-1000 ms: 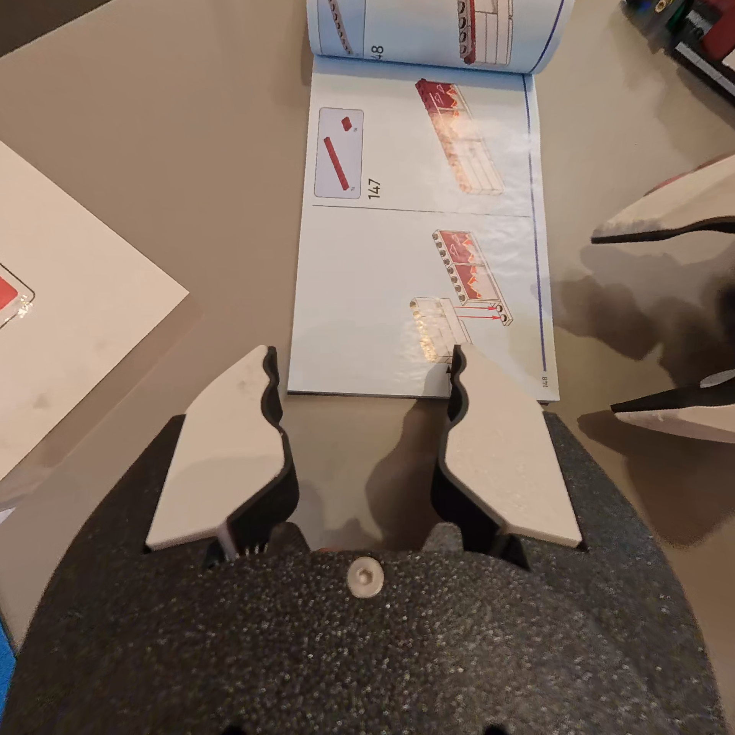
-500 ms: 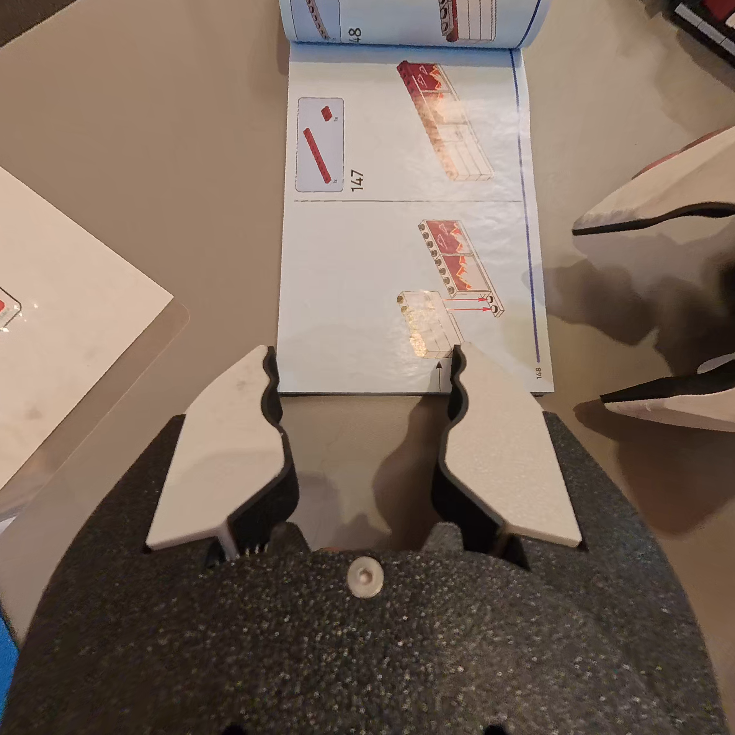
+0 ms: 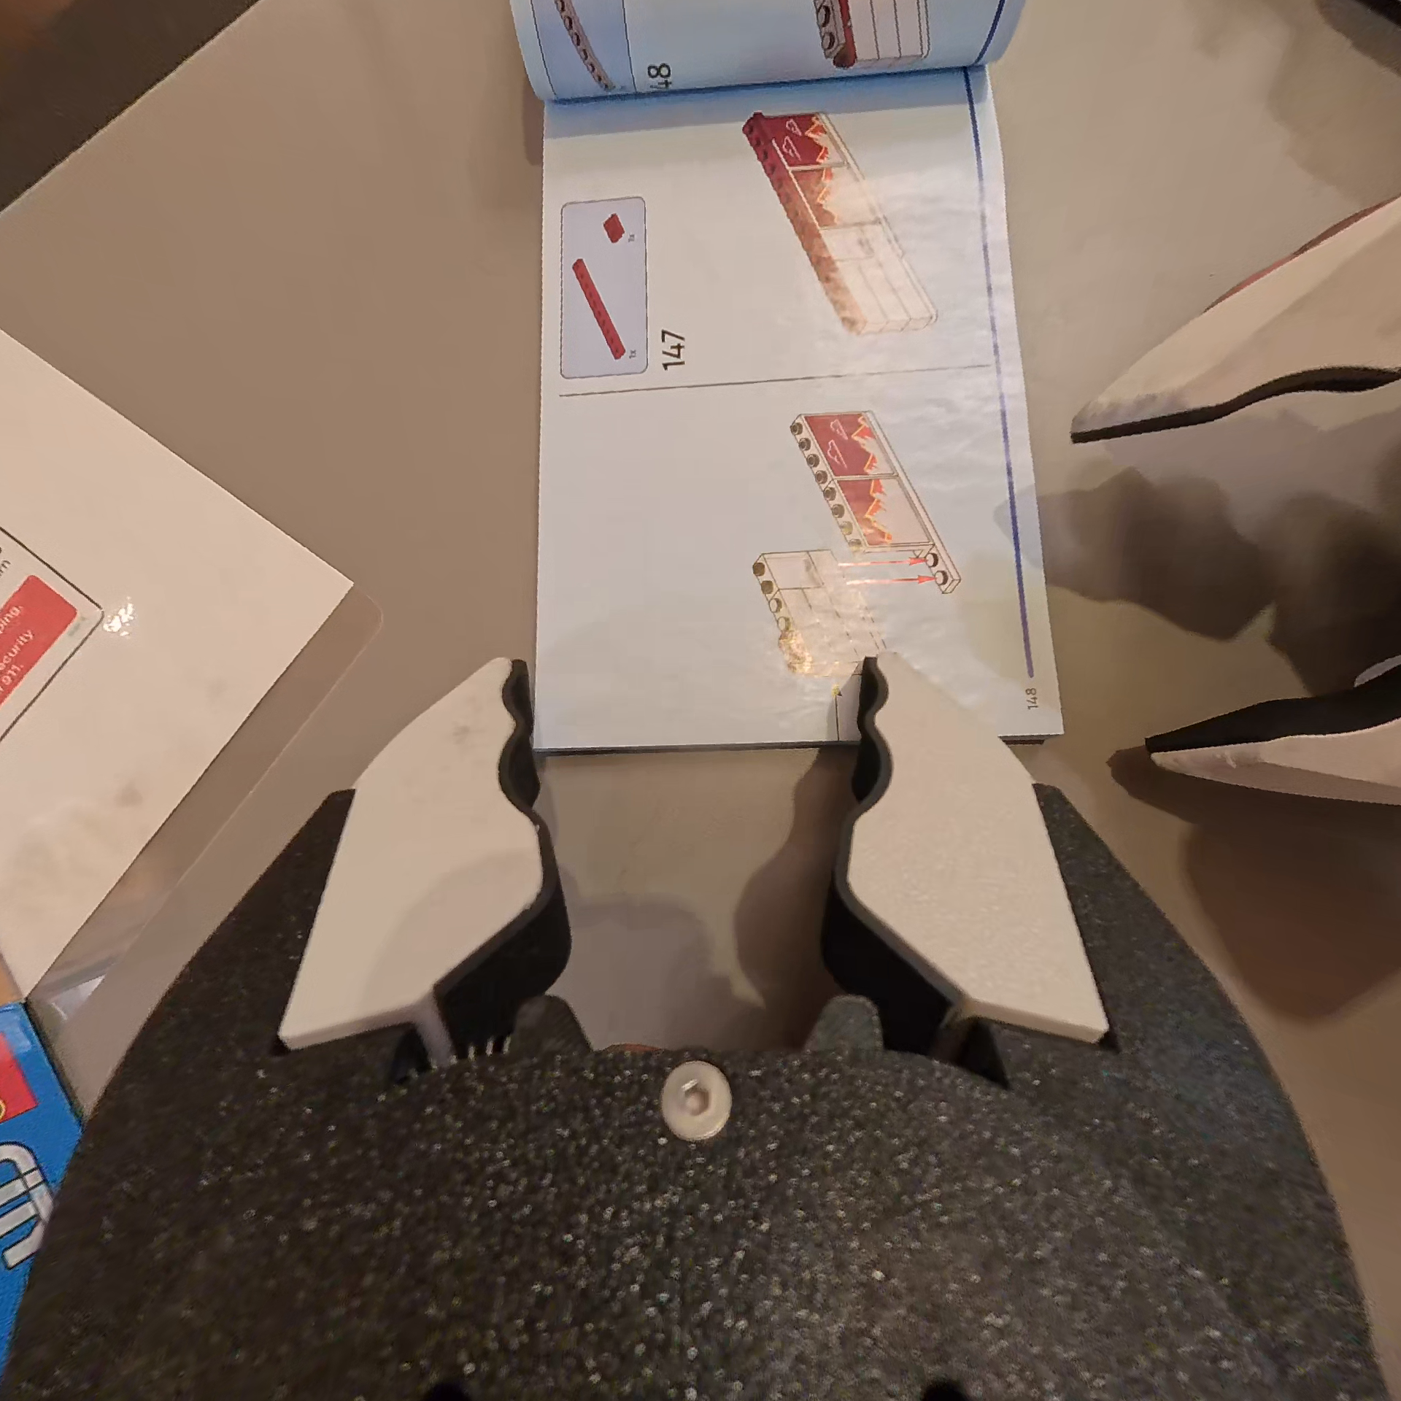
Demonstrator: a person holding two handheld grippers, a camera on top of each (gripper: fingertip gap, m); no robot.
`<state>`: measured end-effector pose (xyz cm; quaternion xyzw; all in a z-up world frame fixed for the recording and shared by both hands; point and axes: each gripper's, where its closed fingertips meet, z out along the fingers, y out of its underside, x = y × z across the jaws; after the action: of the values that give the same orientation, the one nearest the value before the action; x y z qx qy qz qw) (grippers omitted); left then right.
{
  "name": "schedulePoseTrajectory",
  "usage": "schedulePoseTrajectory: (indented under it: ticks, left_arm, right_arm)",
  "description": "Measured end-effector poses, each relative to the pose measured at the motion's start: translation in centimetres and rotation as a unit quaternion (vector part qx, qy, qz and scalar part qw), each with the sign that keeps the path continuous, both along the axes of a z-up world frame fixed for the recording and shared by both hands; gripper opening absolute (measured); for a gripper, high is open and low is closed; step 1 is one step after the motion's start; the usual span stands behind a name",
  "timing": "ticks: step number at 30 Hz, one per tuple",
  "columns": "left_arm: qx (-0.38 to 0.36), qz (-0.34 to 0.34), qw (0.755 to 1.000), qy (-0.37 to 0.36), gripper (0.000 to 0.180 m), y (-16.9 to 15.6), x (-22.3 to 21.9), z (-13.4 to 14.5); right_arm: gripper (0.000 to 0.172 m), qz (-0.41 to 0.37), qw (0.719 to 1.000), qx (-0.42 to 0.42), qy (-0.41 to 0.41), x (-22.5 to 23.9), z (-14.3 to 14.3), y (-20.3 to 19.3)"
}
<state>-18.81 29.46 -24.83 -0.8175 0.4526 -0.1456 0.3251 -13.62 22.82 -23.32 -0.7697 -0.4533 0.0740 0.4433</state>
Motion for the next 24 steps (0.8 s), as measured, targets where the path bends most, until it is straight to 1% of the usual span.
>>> schedulePoseTrajectory:
  ticks: [2,7,9,15,18,24]
  left_arm:
    - [-0.011,0.011,1.000,-0.011,0.083,0.2,0.0,0.0]
    - [-0.059,0.045,0.993,-0.096,0.087,0.6,0.3,0.9]
    - [-0.067,0.053,0.990,-0.114,0.090,0.7,0.3,1.2]
    - [-0.077,0.038,0.991,-0.107,0.099,0.1,1.1,0.6]
    - [-0.071,0.043,0.992,-0.094,0.102,0.3,1.1,0.3]
    - [-0.073,0.031,0.993,-0.086,0.102,-0.1,1.2,0.1]
  right_arm:
    - [0.067,0.001,1.000,-0.001,-0.001,0.0,0.0,0.0]
    - [0.067,0.002,1.000,-0.001,-0.002,0.0,-0.1,0.0]
    - [0.067,0.003,1.000,0.000,-0.003,0.0,-0.1,-0.1]
    - [0.066,0.004,1.000,0.000,-0.007,-0.1,-0.2,-0.1]
    - [0.066,0.004,1.000,0.000,-0.008,-0.1,-0.2,-0.1]
    - [0.066,0.005,1.000,-0.001,-0.010,-0.1,-0.3,-0.1]
